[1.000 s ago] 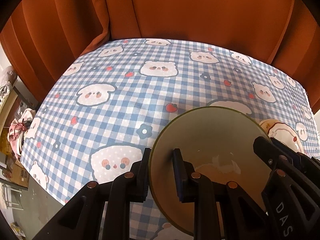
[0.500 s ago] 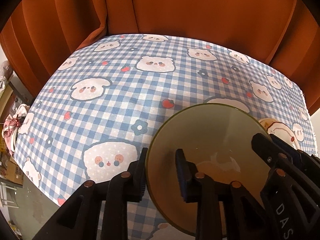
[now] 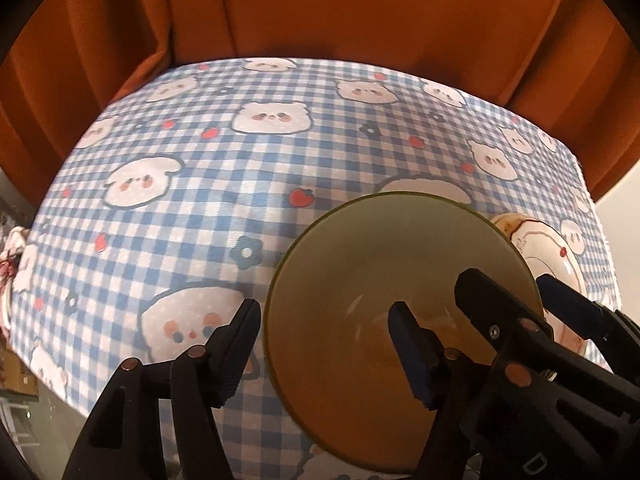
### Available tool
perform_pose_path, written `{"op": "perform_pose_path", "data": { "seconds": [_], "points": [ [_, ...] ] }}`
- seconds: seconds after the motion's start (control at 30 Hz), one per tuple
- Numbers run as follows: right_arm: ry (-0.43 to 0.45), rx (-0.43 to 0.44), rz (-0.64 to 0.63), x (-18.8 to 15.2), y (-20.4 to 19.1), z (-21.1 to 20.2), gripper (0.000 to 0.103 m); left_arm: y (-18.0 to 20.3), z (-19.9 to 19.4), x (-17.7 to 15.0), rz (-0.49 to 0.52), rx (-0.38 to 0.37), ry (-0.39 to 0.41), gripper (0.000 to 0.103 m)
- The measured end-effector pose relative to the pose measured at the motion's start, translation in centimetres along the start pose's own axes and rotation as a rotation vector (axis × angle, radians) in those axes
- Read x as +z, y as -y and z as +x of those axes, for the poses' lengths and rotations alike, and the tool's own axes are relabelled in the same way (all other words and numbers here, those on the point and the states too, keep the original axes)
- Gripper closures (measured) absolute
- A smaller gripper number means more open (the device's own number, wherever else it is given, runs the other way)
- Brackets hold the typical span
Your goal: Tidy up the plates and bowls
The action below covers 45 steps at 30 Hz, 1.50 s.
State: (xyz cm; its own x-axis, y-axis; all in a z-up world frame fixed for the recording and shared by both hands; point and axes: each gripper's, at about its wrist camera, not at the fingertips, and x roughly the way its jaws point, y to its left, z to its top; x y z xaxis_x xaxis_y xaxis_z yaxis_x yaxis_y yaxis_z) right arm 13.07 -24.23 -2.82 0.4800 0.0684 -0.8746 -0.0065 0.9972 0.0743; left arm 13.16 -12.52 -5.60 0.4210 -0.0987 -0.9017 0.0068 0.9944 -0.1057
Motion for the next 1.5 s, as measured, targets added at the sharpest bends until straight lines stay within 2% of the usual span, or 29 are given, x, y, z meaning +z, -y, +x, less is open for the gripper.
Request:
{"op": "perform_pose_path", "data": {
  "seconds": [0.2, 0.3, 0.4, 0.5, 0.73, 0.93, 1.1, 1.13, 1.17, 1.2, 1.27, 1.4, 1.5],
  "points": [
    [-0.040, -0.033, 0.080, 0.4, 0.3, 0.9, 0.034, -1.1, 1.6, 1.1, 0.009, -0.087, -0.073, 0.037],
    [-0.070, -0.046, 0.120, 0.5, 0.2, 1.5, 0.034, -1.5, 2.3, 1.4, 0.031, -0.128, -0.114, 0.046],
    [-0.102, -0.054, 0.151, 0.4, 0.1, 2.1, 0.034, -1.7, 3.2, 1.4, 0.054, -0.171, -0.158, 0.050],
    [-0.117, -0.062, 0.194, -0.1, 0.0, 2.5, 0.034, -1.7, 3.4, 1.4, 0.080, -0.204, -0.171, 0.050],
    [-0.130, -0.059, 0.260, -0.4, 0.3, 2.7, 0.034, -1.6, 3.5, 1.4, 0.115, -0.226, -0.190, 0.050],
    [-0.153, -0.010, 0.284, -0.3, 0.8, 3.9, 0.034, -1.4, 3.5, 1.6, 0.159, -0.202, -0.192, 0.050],
    [-0.173, 0.056, 0.269, -0.2, 1.0, 4.8, 0.035, -0.8, 3.5, 1.5, 0.164, -0.148, -0.190, 0.050],
    [-0.184, 0.096, 0.279, -0.3, 1.3, 5.1, 0.036, -0.8, 3.4, 1.4, 0.163, -0.140, -0.189, 0.050],
    [-0.183, 0.099, 0.271, -0.2, 1.3, 5.1, 0.038, -0.5, 3.4, 1.4, 0.172, -0.117, -0.186, 0.050],
    [-0.192, 0.120, 0.269, -0.2, 1.2, 5.2, 0.046, -0.3, 3.3, 1.3, 0.179, -0.102, -0.184, 0.051],
    [-0.215, 0.172, 0.283, -0.3, 1.6, 5.6, 0.054, 0.1, 3.1, 1.2, 0.187, -0.075, -0.180, 0.052],
    [-0.232, 0.225, 0.293, -0.2, 2.3, 6.3, 0.055, 0.1, 3.1, 1.3, 0.179, -0.048, -0.189, 0.052],
    [-0.241, 0.222, 0.279, 0.0, 2.2, 6.5, 0.056, 0.2, 3.1, 1.2, 0.172, -0.035, -0.198, 0.053]
  ]
}}
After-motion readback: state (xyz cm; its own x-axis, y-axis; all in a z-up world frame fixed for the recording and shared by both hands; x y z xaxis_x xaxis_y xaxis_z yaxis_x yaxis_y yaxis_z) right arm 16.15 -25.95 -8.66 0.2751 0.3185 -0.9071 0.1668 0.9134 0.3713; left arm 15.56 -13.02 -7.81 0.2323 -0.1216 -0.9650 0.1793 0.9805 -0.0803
